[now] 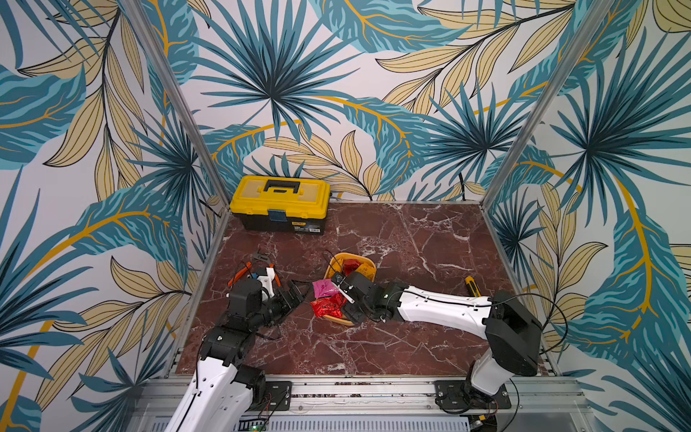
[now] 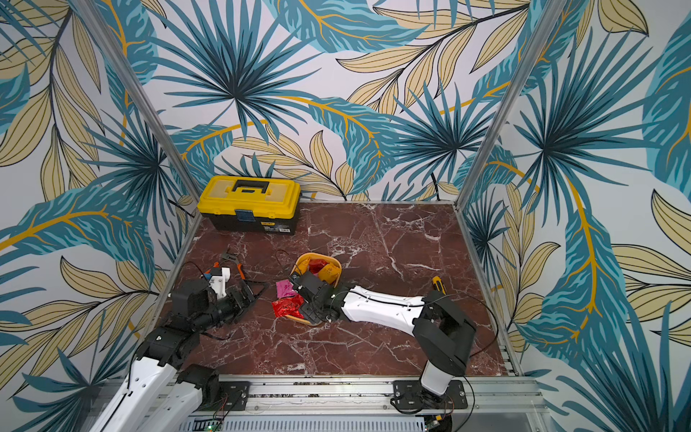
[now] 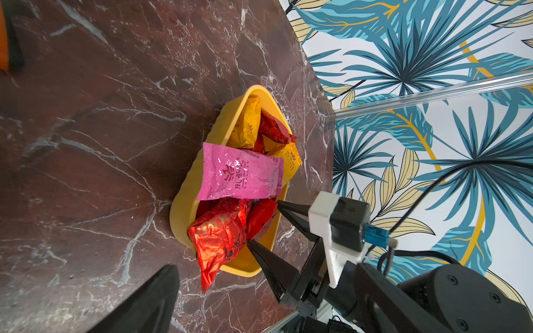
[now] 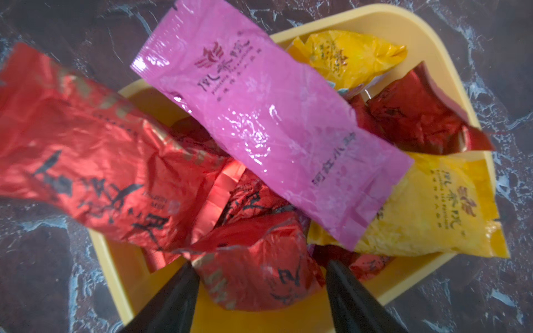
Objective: Take the tea bags out of the storage box
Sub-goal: Pick up the tea bag from the storage box.
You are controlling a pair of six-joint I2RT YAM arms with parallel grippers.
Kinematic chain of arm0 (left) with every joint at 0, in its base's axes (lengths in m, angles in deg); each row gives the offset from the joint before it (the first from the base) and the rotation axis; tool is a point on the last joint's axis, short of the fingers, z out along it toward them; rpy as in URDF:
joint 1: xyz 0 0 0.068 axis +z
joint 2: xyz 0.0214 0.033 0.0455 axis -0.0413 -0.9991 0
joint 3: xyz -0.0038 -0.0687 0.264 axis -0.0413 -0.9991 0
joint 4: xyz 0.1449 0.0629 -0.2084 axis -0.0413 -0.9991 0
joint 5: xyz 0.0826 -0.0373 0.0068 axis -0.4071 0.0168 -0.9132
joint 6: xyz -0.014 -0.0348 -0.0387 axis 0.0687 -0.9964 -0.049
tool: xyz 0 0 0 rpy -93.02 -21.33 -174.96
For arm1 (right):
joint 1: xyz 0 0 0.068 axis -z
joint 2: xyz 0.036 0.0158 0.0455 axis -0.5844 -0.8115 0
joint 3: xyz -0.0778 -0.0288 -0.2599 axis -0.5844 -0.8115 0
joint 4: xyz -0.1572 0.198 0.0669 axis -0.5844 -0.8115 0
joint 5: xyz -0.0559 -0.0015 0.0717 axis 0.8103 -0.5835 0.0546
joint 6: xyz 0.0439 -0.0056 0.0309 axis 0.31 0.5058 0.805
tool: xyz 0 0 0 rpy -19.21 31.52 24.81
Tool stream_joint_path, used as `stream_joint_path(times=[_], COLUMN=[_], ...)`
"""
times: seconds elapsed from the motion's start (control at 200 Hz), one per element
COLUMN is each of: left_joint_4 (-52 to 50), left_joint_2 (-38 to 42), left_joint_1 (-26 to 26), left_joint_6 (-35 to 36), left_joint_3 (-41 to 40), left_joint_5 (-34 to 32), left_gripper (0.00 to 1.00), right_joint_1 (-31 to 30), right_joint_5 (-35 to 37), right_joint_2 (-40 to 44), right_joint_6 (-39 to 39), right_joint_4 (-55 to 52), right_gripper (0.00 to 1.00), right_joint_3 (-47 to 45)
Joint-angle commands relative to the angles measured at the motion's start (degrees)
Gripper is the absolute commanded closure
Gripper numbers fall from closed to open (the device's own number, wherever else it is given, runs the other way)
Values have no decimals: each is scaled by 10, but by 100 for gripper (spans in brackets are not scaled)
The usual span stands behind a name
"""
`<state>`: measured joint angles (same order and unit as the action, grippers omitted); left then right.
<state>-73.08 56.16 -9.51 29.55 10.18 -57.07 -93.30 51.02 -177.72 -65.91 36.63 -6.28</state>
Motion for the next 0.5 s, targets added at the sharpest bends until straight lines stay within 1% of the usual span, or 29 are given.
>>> stream_joint_path(times=[0.0, 0.135, 0.255, 0.496], left_joint_4=[17, 17, 20, 16], left_joint_2=[8, 7, 7, 5], left_joint_1=[5, 5, 4, 5], left_joint_6=[-3, -4, -6, -4], left_joint_3=[-11, -13, -14, -11], left_joint_5=[4, 4, 6, 4], left_gripper=[0, 0, 0, 0], right_joint_1=[-3, -3, -3, -3], right_joint_5=[8, 16, 18, 14], right_joint_2=[-17, -20, -19, 9], right_joint_6=[-5, -3, -2, 2], right_joint_4=[4, 9, 13, 8], right_gripper=[26, 27, 30, 40], right_joint_3=[3, 1, 0, -5])
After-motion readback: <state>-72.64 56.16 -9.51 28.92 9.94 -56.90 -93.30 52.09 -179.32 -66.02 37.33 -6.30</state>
